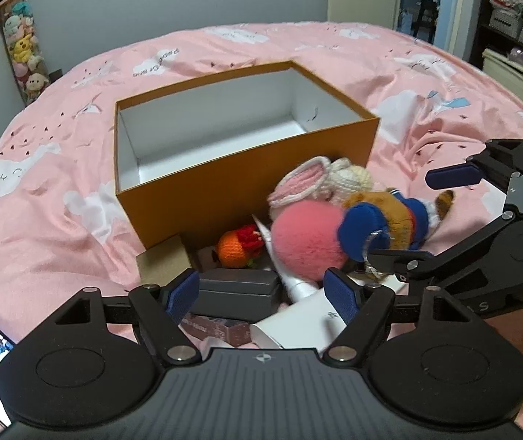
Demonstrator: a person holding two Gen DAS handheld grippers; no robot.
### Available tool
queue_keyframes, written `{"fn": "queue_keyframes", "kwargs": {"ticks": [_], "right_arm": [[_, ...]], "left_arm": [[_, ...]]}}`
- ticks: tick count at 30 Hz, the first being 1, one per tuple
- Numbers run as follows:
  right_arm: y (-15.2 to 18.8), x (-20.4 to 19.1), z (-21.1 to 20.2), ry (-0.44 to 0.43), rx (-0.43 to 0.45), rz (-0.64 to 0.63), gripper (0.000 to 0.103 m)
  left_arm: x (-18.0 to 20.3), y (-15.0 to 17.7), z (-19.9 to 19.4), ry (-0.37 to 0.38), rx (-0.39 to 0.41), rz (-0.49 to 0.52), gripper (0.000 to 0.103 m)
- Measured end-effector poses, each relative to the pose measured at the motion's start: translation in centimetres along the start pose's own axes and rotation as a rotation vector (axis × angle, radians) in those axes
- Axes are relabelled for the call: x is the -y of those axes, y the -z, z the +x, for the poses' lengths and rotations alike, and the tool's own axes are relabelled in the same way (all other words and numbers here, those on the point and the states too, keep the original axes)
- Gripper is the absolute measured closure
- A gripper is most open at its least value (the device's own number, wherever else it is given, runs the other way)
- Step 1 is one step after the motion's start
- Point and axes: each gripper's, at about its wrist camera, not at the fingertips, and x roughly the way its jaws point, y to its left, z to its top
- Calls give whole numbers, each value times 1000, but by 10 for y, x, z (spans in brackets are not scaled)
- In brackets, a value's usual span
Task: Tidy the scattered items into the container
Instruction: 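Grasp the brown plush dog with blue hat with the right gripper while the left gripper approaches the bunny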
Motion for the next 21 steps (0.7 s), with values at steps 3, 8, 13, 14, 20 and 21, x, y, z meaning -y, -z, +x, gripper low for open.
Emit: {"fn": "queue_keyframes", "kwargs": {"ticks": [3,8,13,14,20,21], "right_arm": [[-6,-3,12,-8,-18,-27,10],[-9,-6,34,-31,-66,-40,10],[-7,-7,53,-29,-96,-54,12],[-7,-8,55,-26,-97,-64,18],[-7,4,52,-29,-116,-62,28],[-8,10,49,-39,-117,-42,29]], "left_arm": [[-6,-4,7,-5,-10,-7,15],[-14,-9,15,8,-24,-8,15],[-18,-13,21,21,-45,5,15],[-19,-15,22,25,-46,9,15],[-19,-20,28,46,-52,26,14],[-19,-21,30,52,-55,27,14]]}}
